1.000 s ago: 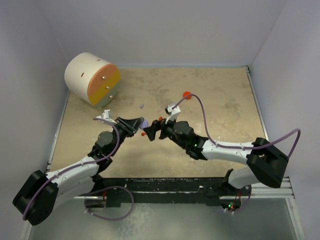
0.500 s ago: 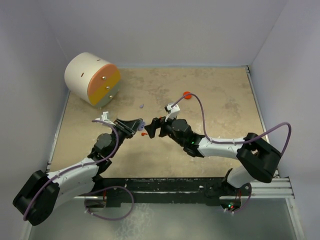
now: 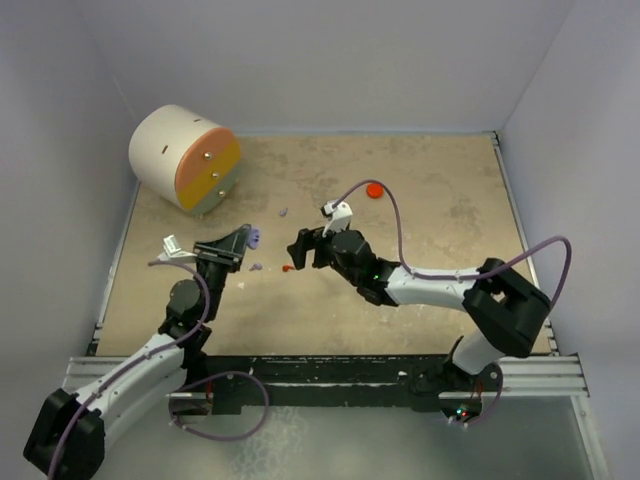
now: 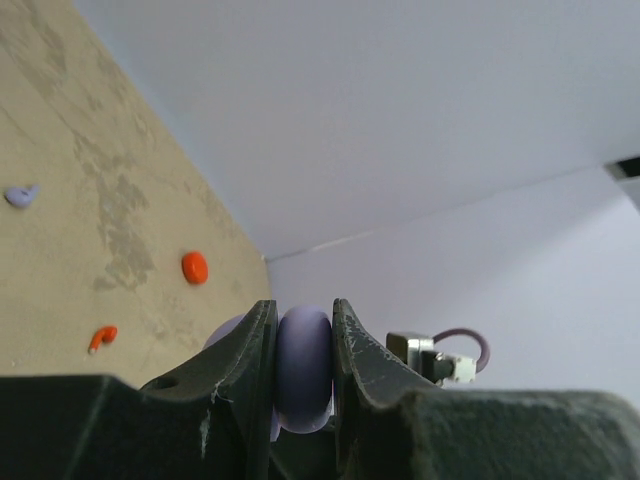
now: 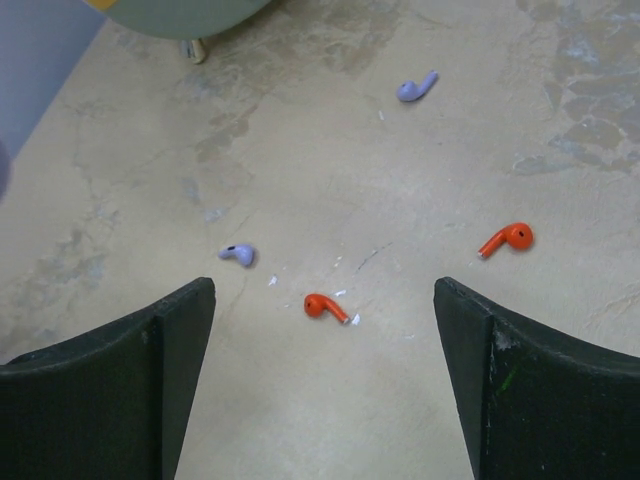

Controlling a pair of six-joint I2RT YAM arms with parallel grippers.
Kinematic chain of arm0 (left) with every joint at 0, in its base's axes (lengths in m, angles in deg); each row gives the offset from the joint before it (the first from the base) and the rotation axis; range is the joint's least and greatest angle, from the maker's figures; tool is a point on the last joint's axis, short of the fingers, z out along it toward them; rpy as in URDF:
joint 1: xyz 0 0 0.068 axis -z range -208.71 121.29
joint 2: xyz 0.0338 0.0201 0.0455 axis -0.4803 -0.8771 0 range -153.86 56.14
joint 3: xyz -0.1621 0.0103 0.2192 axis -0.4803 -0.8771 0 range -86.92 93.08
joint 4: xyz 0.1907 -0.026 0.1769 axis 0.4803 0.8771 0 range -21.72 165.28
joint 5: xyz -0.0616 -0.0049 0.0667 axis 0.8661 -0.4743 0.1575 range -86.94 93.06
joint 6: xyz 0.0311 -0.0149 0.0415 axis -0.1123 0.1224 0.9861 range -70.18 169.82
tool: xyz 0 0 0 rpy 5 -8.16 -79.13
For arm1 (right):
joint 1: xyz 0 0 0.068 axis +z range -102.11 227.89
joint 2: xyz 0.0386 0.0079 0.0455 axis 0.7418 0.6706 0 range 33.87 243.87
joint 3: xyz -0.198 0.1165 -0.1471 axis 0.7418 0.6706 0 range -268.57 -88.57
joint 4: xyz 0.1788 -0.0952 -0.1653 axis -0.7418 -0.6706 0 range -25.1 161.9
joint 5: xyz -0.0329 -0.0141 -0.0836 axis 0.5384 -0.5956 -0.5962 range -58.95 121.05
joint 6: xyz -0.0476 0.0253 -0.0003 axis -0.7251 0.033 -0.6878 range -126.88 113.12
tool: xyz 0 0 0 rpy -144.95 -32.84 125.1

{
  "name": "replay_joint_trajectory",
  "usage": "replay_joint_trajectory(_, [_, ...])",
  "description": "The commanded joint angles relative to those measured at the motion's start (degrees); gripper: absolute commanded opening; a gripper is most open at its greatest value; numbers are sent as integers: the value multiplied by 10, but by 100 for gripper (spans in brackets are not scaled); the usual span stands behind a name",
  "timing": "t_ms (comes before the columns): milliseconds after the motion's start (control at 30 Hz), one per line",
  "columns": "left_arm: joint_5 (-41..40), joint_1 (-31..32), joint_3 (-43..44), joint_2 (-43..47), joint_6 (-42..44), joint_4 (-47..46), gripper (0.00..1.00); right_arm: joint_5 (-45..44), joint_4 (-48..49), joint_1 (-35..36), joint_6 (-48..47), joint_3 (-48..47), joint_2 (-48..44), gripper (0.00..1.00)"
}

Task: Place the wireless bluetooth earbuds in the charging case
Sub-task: Pick up the earbud from the center of the board.

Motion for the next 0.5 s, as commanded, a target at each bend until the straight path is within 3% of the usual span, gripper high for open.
replay_joint_trajectory(0, [-17, -57, -30, 34, -86, -5, 0, -23, -44, 9, -36, -63, 47, 90])
replay_joint_trajectory(133, [5, -93, -59, 40, -158, -20, 0, -14, -49, 20, -77, -95, 90, 81])
replay_joint_trajectory(267, [1, -104, -103, 19, -227, -98, 0, 11, -41, 20, -121, -146, 132, 68])
replay_joint_trajectory(467, [-38, -106, -138, 9, -272, -147, 0, 78, -11, 20, -152, -196, 188, 61])
